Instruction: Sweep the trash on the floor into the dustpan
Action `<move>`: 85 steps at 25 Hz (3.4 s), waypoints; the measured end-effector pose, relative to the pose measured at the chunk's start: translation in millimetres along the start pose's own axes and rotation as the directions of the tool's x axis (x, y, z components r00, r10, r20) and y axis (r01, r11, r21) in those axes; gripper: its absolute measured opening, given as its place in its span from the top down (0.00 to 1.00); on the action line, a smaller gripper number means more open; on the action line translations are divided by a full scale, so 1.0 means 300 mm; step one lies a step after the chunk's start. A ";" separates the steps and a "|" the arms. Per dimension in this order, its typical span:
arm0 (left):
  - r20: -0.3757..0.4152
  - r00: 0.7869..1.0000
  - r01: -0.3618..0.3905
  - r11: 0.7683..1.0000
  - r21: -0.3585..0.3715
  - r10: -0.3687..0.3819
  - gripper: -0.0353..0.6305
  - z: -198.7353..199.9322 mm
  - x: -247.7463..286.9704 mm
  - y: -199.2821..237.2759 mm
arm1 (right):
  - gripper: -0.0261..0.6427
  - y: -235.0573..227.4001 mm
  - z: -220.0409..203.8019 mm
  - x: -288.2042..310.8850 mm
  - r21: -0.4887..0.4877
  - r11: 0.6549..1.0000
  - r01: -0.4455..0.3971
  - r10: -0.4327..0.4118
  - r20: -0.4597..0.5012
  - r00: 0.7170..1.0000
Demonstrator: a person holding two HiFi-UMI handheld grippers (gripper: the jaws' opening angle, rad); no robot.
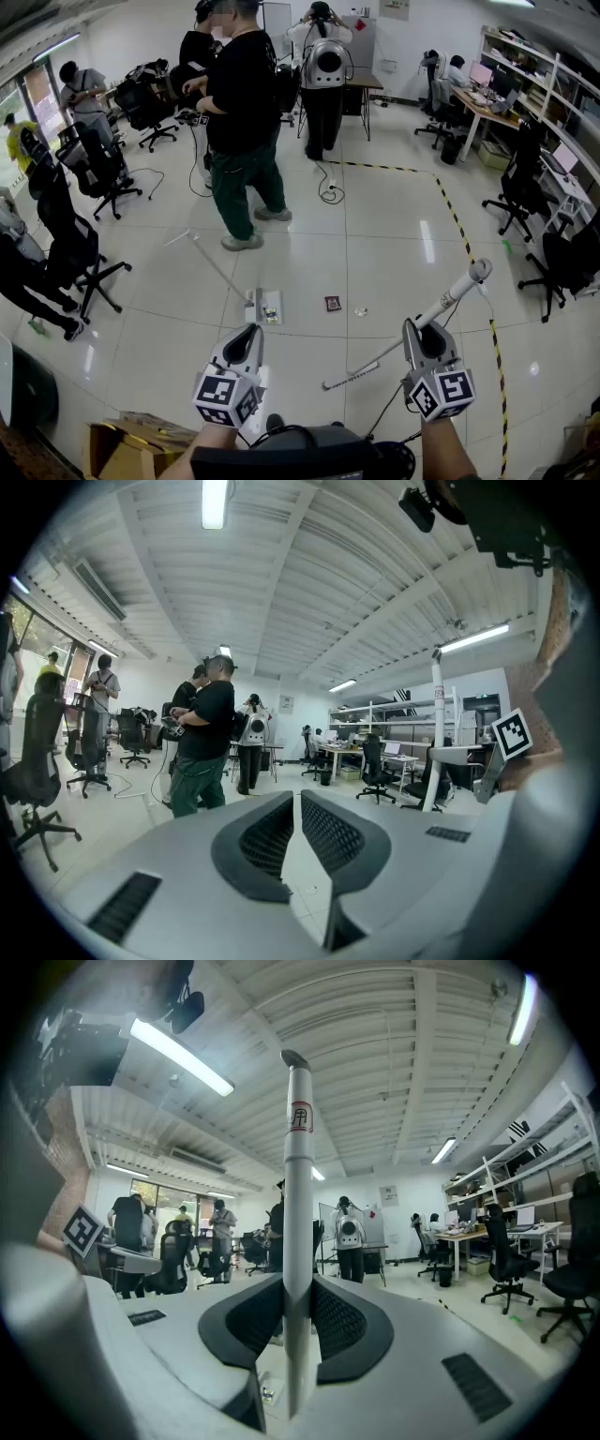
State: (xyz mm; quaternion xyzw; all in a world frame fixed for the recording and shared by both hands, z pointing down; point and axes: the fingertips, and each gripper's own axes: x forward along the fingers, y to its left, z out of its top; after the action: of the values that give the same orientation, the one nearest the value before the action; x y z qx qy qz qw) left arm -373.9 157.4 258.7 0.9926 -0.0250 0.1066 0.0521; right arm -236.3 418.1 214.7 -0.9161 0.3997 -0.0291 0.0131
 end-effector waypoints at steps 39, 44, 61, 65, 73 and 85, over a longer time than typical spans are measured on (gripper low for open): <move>-0.127 0.992 0.007 0.999 -0.053 -0.014 0.91 -0.071 0.879 0.469 | 0.81 -0.452 -0.254 0.876 -0.068 0.996 0.063 -0.064 -0.024 0.998; -0.138 0.990 -0.003 0.997 -0.076 -0.007 0.91 -0.087 0.984 0.536 | 0.81 -0.539 -0.286 1.052 -0.058 0.996 0.074 -0.076 -0.028 0.997; -0.132 0.938 -0.334 0.938 -0.096 0.320 0.91 -0.082 1.459 0.588 | 0.81 -0.844 -0.492 1.693 -0.045 0.945 -0.323 0.315 -0.134 0.940; -0.095 0.943 -0.328 0.941 -0.087 0.320 0.91 -0.096 1.649 0.524 | 0.81 -0.952 -0.551 1.845 -0.034 0.920 -0.390 0.381 -0.147 0.913; -0.133 0.921 -0.379 0.922 -0.078 0.367 0.90 -0.137 1.862 0.476 | 0.81 -1.017 -0.636 2.014 -0.050 0.851 -0.522 0.508 -0.165 0.845; -0.228 0.920 -0.349 0.931 -0.106 0.319 0.91 -0.404 2.078 0.562 | 0.81 -1.110 -0.974 2.260 -0.019 0.784 -0.620 0.595 -0.263 0.760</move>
State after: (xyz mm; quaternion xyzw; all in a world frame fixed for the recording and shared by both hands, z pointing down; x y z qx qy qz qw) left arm 198.9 -21.1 526.6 0.9507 -0.1965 0.2145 0.1071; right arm 448.8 147.2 551.0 -0.7254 0.6746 -0.1141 -0.0751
